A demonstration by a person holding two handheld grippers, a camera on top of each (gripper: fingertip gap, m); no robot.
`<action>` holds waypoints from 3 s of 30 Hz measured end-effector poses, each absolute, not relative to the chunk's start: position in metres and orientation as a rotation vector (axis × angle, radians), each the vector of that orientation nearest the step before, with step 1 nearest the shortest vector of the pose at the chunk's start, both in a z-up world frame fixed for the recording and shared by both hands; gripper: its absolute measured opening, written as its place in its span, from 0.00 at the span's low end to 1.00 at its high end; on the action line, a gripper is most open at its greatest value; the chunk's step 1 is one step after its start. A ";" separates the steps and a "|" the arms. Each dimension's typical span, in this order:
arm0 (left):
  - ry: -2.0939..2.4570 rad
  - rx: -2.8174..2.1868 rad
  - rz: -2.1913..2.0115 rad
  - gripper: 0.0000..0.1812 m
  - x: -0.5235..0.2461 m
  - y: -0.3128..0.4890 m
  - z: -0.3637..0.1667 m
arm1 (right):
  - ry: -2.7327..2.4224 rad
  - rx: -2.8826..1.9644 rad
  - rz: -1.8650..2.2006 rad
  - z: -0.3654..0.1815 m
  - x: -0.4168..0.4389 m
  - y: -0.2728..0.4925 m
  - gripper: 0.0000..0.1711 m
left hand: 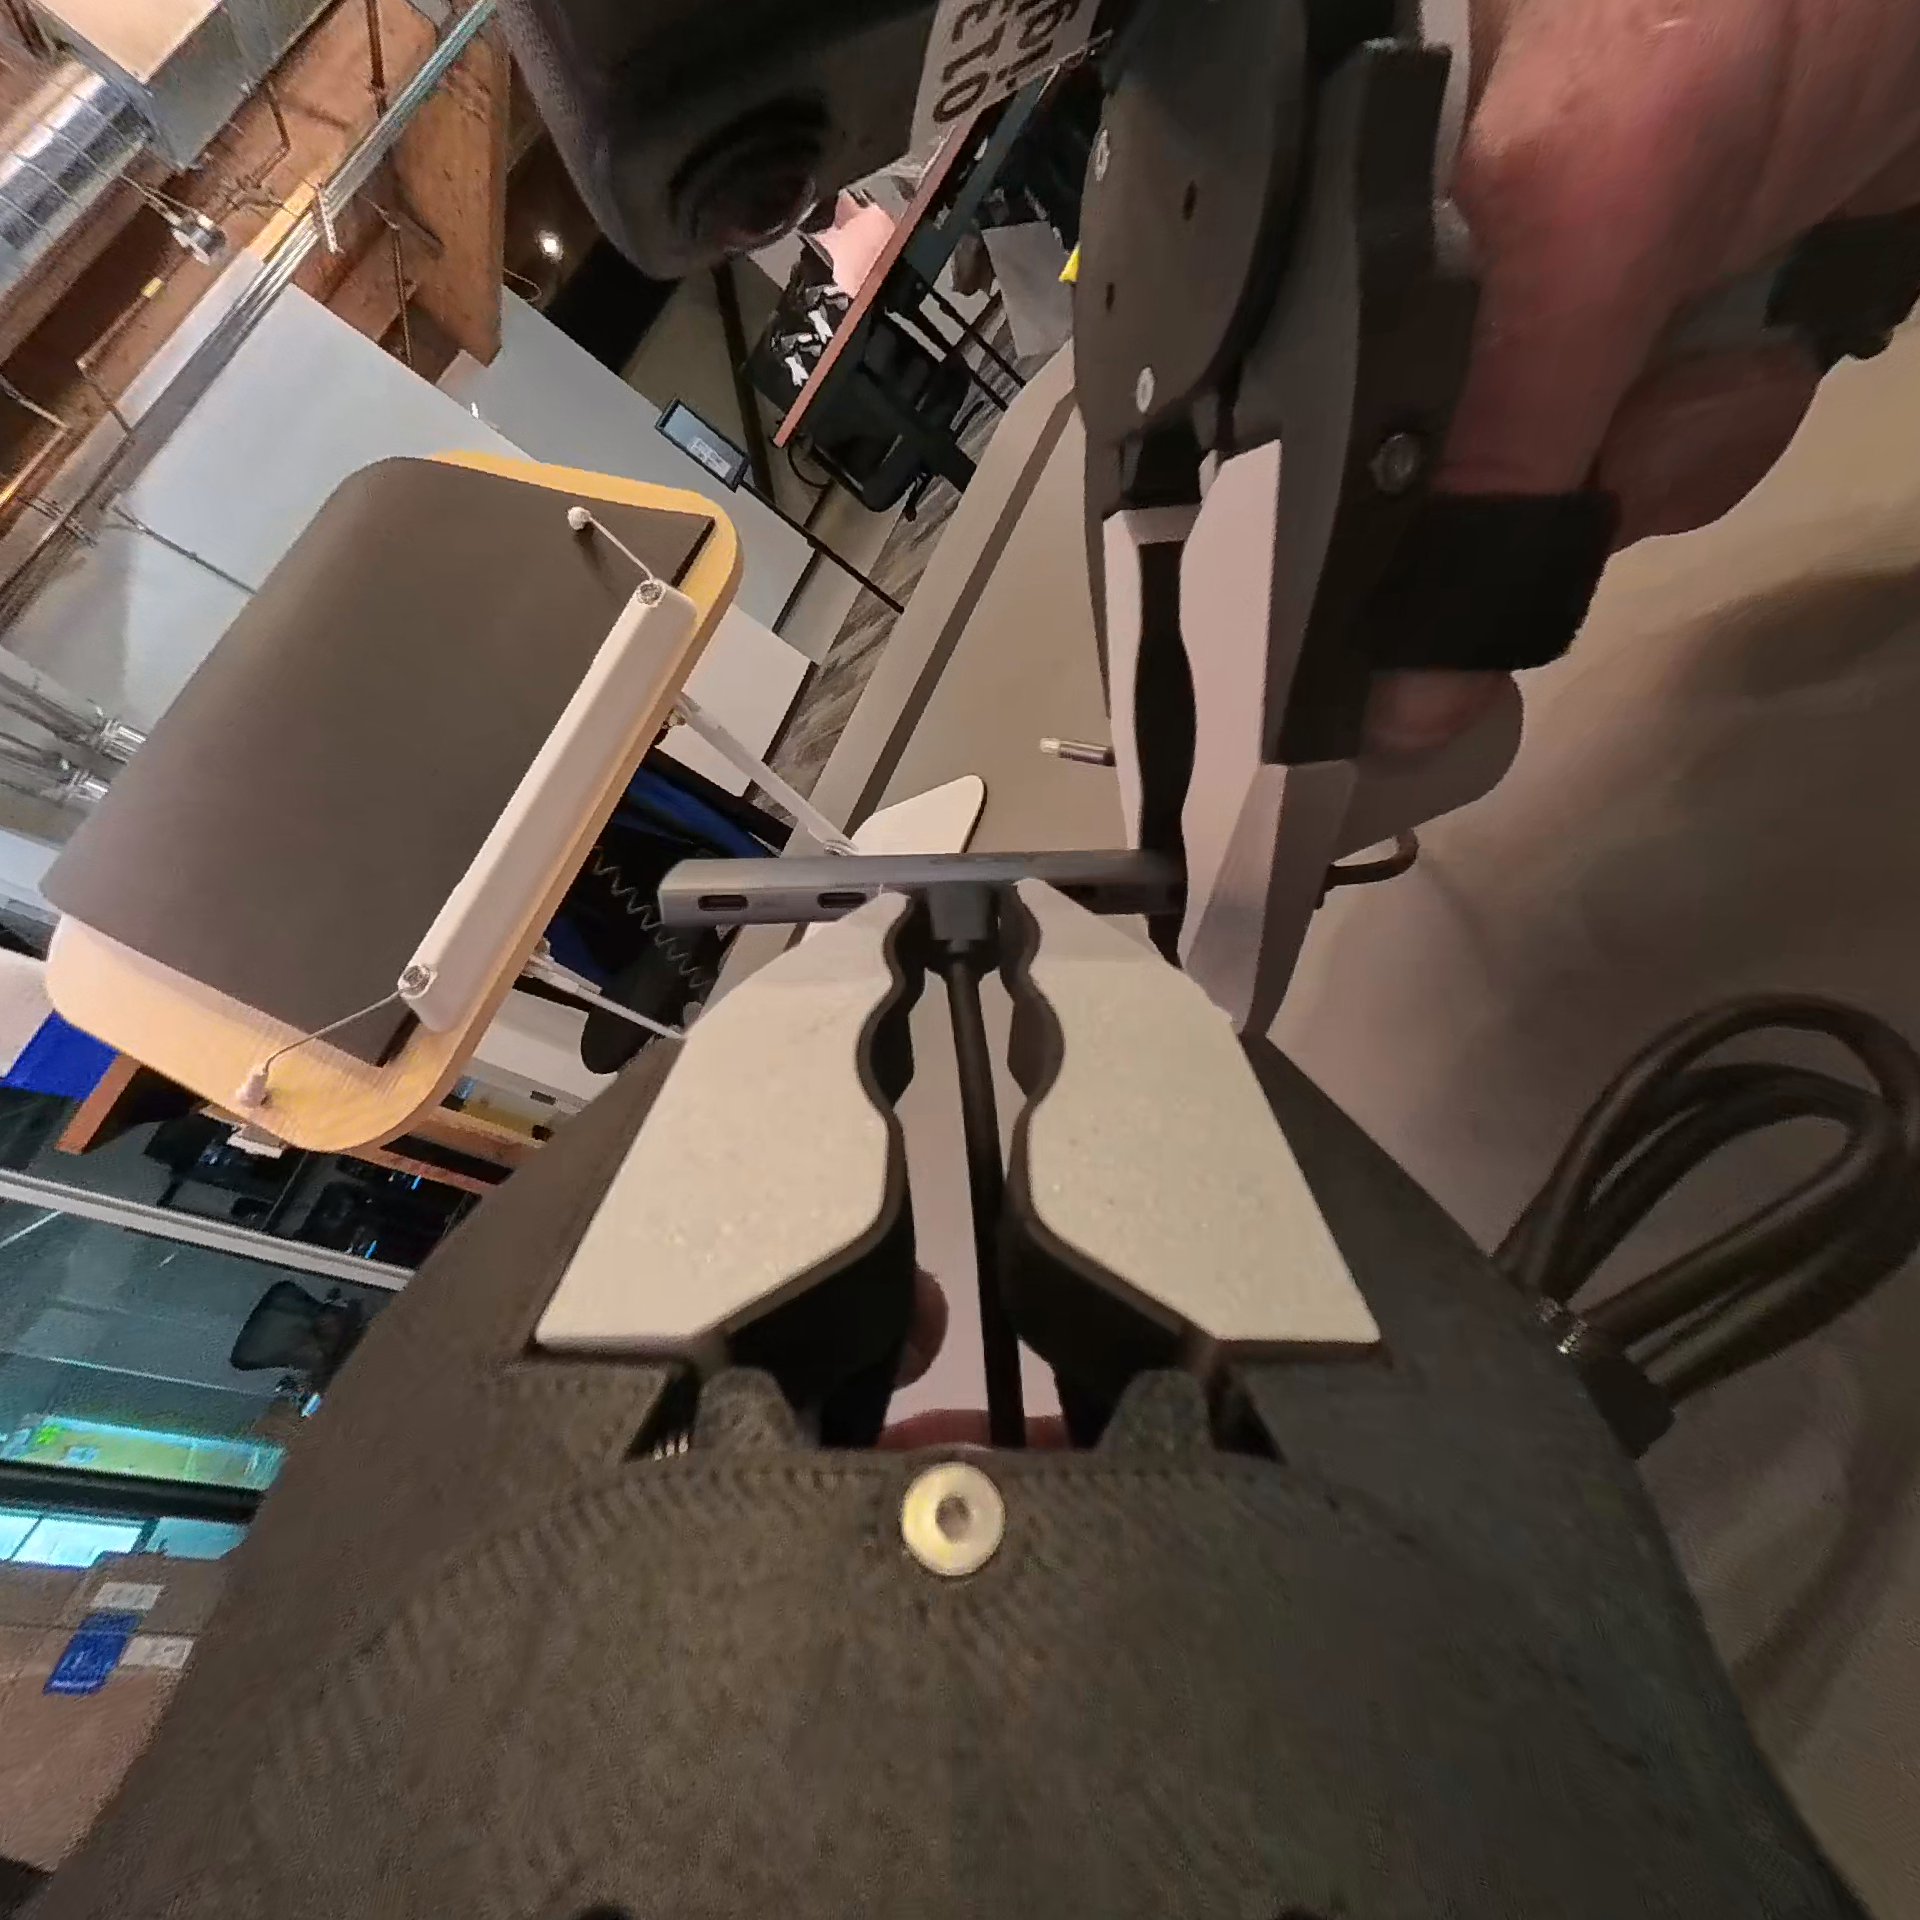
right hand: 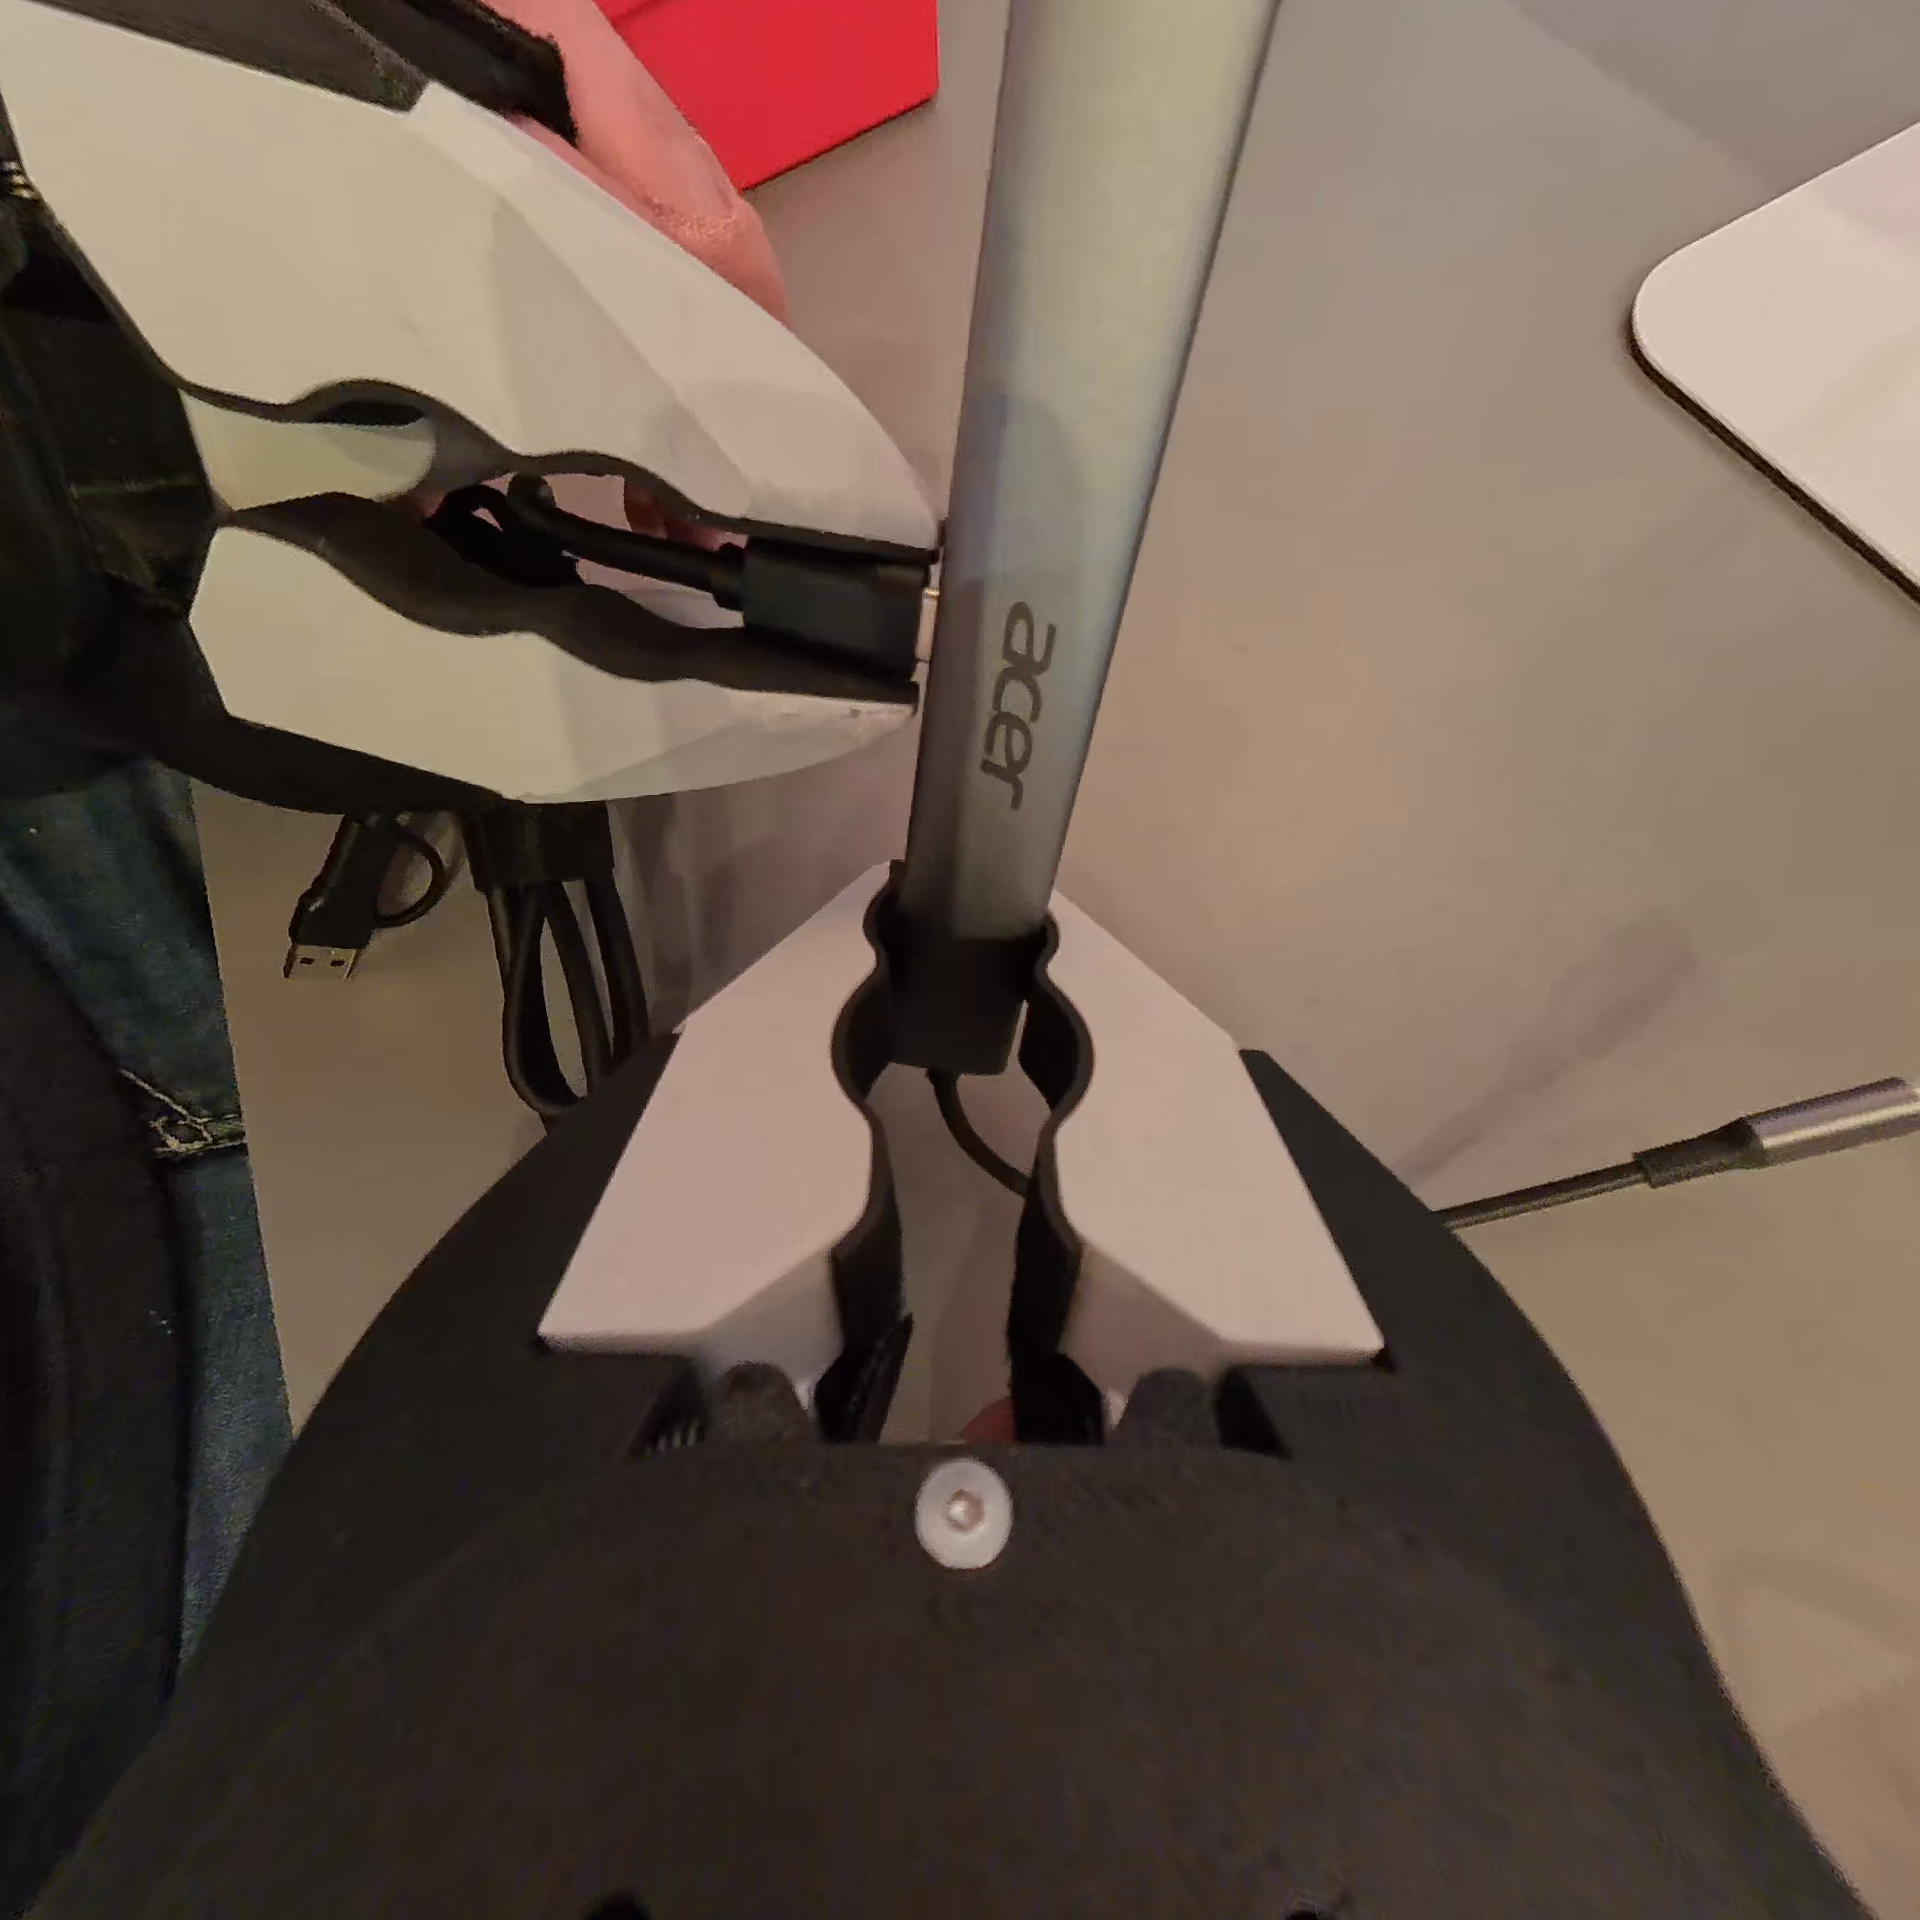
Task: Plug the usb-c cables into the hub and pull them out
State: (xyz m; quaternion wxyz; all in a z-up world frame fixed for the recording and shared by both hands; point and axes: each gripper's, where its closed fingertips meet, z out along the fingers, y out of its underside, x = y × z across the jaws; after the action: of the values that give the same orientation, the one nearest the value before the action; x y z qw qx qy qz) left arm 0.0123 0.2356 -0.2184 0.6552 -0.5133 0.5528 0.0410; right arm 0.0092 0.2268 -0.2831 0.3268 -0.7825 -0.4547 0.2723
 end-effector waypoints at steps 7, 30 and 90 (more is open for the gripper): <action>1.251 -1.182 0.070 0.07 0.011 0.236 -0.219 | -1.265 -2.023 0.627 -0.281 0.012 0.225 0.09; 1.103 -1.391 -0.062 0.08 0.013 0.245 -0.220 | -1.056 -1.903 0.368 -0.268 0.015 0.259 0.08; 0.907 -1.472 0.046 0.13 -0.069 0.250 -0.168 | -0.827 -2.520 -0.186 -0.226 0.443 0.296 0.47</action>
State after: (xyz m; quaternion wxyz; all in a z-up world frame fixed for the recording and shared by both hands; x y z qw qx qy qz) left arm -0.0690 0.2504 -0.1676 0.6487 -0.6478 0.3990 0.0204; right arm 0.4433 0.2961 -0.2257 0.2390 -0.9204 -0.3020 -0.0679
